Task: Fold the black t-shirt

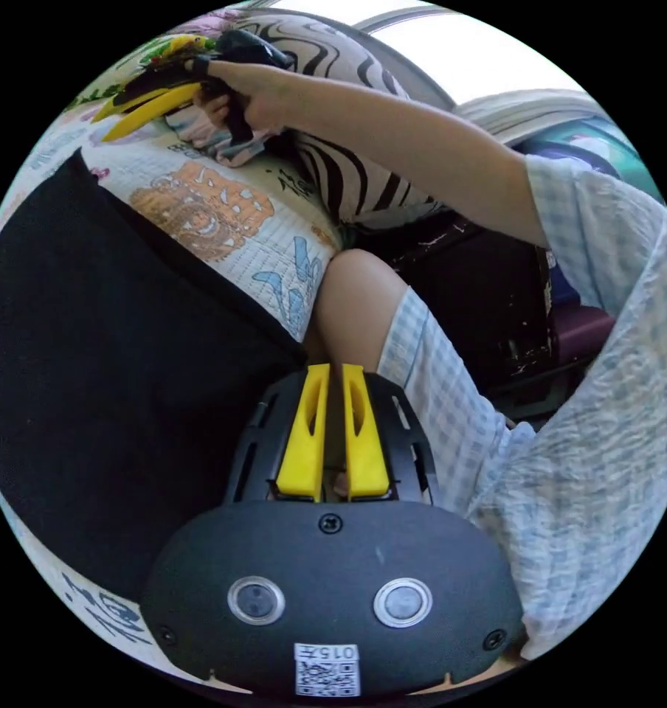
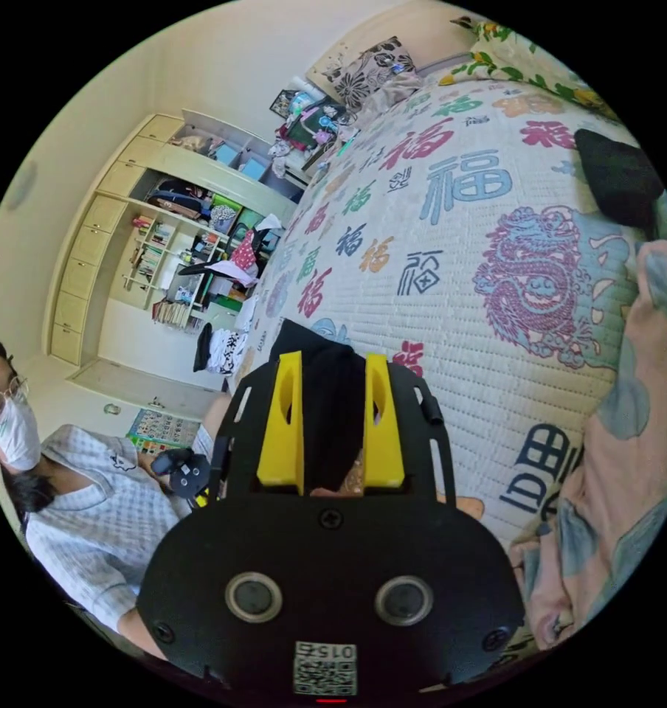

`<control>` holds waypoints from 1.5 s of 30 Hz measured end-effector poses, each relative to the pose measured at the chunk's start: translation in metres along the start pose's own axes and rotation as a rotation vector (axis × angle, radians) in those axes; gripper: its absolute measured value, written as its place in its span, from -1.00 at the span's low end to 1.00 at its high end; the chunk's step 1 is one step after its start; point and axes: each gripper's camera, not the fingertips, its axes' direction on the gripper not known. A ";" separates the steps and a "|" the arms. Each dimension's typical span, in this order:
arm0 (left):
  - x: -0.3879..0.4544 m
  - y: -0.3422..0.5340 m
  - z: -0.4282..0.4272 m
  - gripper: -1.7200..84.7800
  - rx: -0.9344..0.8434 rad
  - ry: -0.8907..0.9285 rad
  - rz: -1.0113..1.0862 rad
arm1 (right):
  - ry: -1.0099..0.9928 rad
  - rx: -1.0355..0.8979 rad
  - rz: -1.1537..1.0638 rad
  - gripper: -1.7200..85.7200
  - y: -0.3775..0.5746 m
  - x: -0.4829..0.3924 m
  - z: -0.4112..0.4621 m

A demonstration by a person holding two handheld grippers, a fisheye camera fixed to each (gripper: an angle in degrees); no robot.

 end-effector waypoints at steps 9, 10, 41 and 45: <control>-0.110 0.031 -0.133 -0.82 0.366 -0.255 -0.318 | -0.004 -0.157 0.055 -0.91 -0.001 0.009 0.021; -0.119 0.031 -0.142 -0.82 0.392 -0.298 -0.333 | -0.011 -0.148 0.058 -0.91 0.002 0.012 0.013; -0.280 -0.238 -0.076 -0.95 0.039 -0.495 -0.140 | 0.195 -0.291 0.113 -0.96 0.224 -0.061 -0.052; -0.314 -0.230 -0.056 -0.92 -0.053 -0.558 -0.176 | 0.121 -0.332 0.193 -0.93 0.231 -0.038 -0.048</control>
